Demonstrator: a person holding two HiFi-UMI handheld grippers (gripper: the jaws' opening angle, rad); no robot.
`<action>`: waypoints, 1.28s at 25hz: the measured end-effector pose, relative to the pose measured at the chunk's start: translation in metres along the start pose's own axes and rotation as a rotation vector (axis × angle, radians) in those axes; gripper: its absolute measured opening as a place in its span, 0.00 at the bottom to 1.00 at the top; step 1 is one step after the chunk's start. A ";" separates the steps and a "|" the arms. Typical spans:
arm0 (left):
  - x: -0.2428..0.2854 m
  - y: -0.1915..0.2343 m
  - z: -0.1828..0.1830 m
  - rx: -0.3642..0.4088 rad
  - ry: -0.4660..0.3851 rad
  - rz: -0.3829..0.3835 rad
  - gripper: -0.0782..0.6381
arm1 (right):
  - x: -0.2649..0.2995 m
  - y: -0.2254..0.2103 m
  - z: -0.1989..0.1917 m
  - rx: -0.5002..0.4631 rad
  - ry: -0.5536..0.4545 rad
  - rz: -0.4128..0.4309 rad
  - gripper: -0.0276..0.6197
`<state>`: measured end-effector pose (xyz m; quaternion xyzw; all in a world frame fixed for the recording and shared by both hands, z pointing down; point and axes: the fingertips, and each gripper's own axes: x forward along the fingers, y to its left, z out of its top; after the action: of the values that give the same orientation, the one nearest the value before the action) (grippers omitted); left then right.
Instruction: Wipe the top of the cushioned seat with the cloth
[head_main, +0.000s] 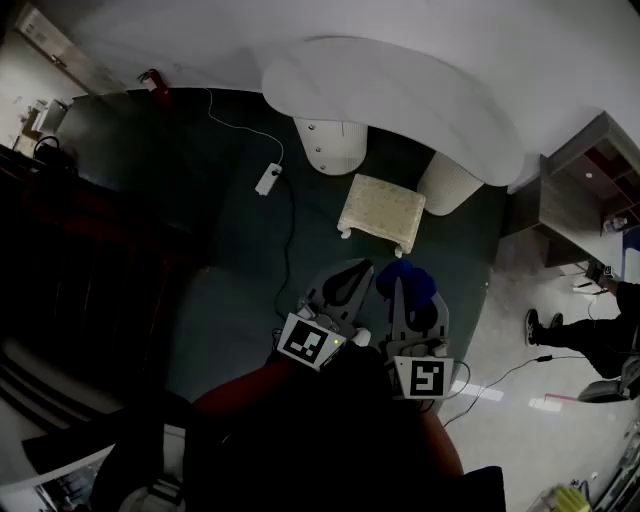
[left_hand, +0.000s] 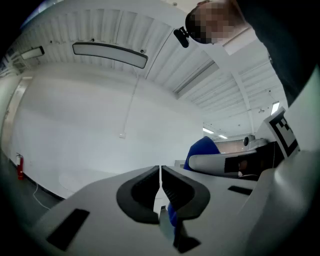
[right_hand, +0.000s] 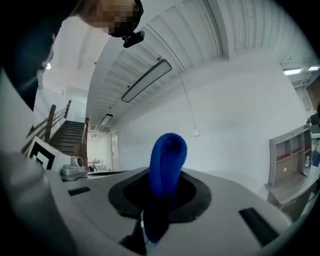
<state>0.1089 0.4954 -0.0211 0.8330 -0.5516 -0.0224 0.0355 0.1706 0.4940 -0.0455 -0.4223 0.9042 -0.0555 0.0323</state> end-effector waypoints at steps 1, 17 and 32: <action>0.001 -0.005 -0.002 -0.016 -0.001 0.002 0.14 | -0.006 -0.005 0.000 -0.011 0.007 -0.003 0.18; 0.009 0.053 -0.033 -0.088 0.078 0.116 0.14 | 0.007 -0.050 -0.019 0.057 0.035 -0.047 0.18; 0.106 0.198 -0.099 -0.128 0.168 0.009 0.14 | 0.192 -0.046 -0.072 -0.173 0.167 -0.027 0.18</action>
<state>-0.0236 0.3244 0.0943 0.8256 -0.5478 0.0124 0.1347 0.0748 0.3226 0.0292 -0.4295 0.8994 -0.0125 -0.0804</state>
